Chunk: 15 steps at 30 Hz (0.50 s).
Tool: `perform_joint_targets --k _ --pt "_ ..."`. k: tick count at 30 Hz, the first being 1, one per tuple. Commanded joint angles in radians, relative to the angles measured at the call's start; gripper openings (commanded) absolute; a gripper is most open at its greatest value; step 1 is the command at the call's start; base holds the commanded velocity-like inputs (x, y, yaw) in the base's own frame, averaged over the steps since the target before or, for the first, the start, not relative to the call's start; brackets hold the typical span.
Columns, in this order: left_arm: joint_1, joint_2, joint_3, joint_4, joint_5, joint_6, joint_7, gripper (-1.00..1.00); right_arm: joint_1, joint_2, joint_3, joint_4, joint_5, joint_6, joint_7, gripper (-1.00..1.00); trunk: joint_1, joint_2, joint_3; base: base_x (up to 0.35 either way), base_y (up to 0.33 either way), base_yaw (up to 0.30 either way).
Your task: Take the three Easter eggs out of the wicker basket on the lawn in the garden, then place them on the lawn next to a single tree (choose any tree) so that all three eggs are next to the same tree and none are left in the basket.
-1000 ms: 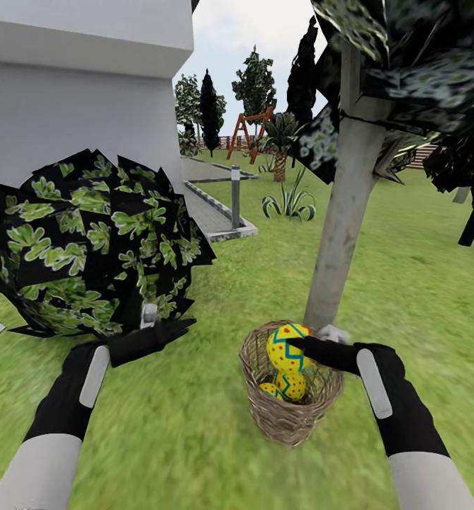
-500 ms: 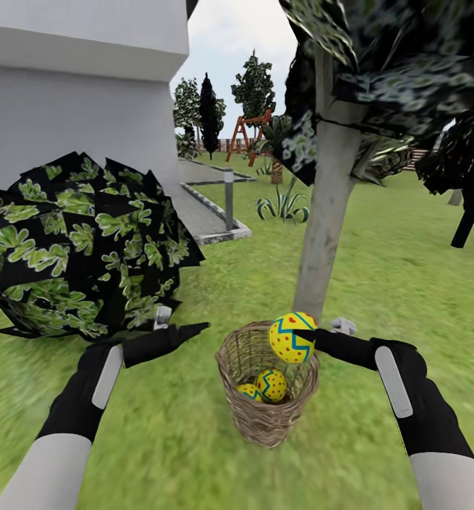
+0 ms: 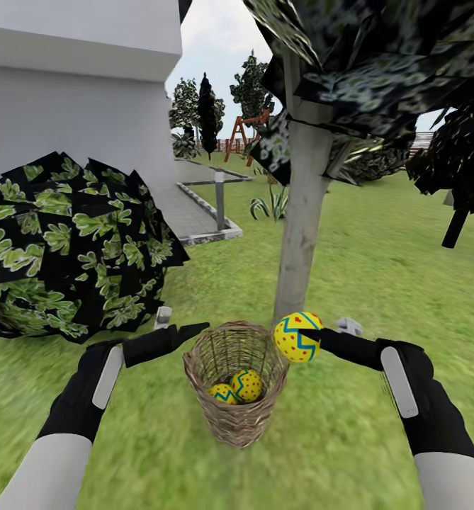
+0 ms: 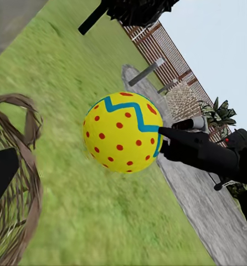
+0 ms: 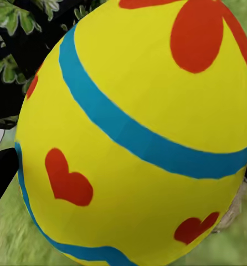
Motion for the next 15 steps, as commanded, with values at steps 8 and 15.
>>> perform_joint_targets --k 8,15 --pt "-0.001 -0.001 0.001 0.000 0.001 0.005 -0.002 1.00 -0.001 -0.001 -0.011 0.011 0.025 -0.010 -0.002 -1.00 0.000 0.000 -0.001 0.000 -0.347 0.000" --pt "-0.001 -0.015 0.000 0.001 0.001 0.005 -0.002 1.00 -0.001 -0.064 -0.013 0.023 0.130 -0.022 -0.040 -1.00 0.000 0.000 -0.001 0.000 -0.348 0.016"
